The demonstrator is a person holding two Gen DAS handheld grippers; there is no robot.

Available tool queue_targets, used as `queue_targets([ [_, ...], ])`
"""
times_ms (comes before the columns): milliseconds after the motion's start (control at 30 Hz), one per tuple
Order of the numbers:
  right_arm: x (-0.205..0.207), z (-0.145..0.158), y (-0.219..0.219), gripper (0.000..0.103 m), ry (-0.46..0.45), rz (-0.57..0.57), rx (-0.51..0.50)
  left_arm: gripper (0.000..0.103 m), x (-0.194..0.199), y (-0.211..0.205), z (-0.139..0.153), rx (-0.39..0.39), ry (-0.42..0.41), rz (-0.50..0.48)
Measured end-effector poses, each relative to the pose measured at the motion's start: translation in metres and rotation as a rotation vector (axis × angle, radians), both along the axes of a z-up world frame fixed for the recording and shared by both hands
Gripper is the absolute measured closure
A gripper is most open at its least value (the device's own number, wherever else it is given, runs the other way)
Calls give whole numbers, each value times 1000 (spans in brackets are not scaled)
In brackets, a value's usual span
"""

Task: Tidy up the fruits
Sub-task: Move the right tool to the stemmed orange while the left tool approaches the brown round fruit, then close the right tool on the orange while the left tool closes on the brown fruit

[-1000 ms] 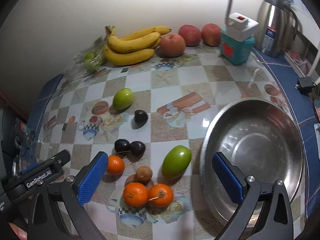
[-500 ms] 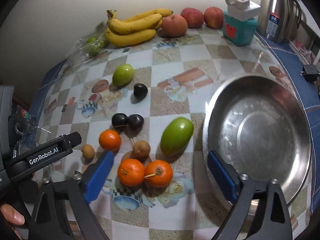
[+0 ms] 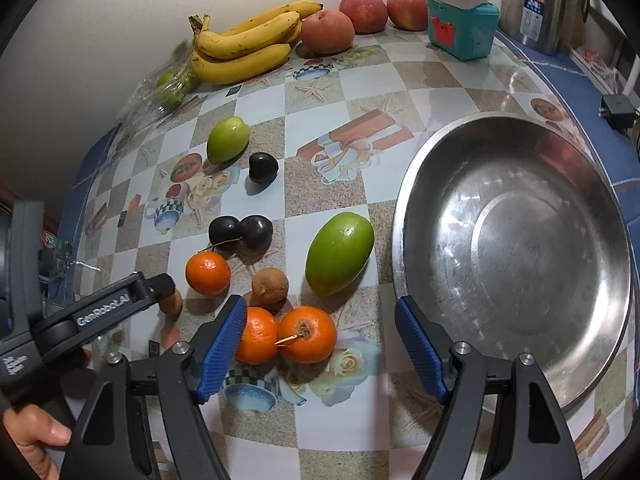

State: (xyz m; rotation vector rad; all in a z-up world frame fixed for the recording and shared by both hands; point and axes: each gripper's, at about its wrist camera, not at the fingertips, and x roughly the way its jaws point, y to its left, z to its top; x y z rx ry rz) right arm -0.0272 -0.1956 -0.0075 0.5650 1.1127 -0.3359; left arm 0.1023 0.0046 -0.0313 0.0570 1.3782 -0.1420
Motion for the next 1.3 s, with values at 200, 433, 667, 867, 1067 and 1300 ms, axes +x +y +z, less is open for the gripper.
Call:
queue_targets([
  [200, 2, 5, 6, 28, -4, 19, 0, 6, 3, 1, -1, -18, 10, 2],
  [433, 4, -6, 8, 30, 27, 31, 20, 23, 3, -6, -11, -38, 23, 7],
  [667, 2, -13, 5, 45, 45, 16, 44, 48, 4, -16, -23, -65, 32, 1],
  [867, 1, -13, 5, 45, 50, 10, 43, 77, 5, -22, -24, -89, 36, -12],
  [1067, 2, -19, 5, 54, 71, 8, 60, 77, 4, -25, -10, -92, 20, -19],
  [1300, 3, -23, 7, 56, 80, 14, 78, 77, 5, -28, -9, -96, 20, -23],
])
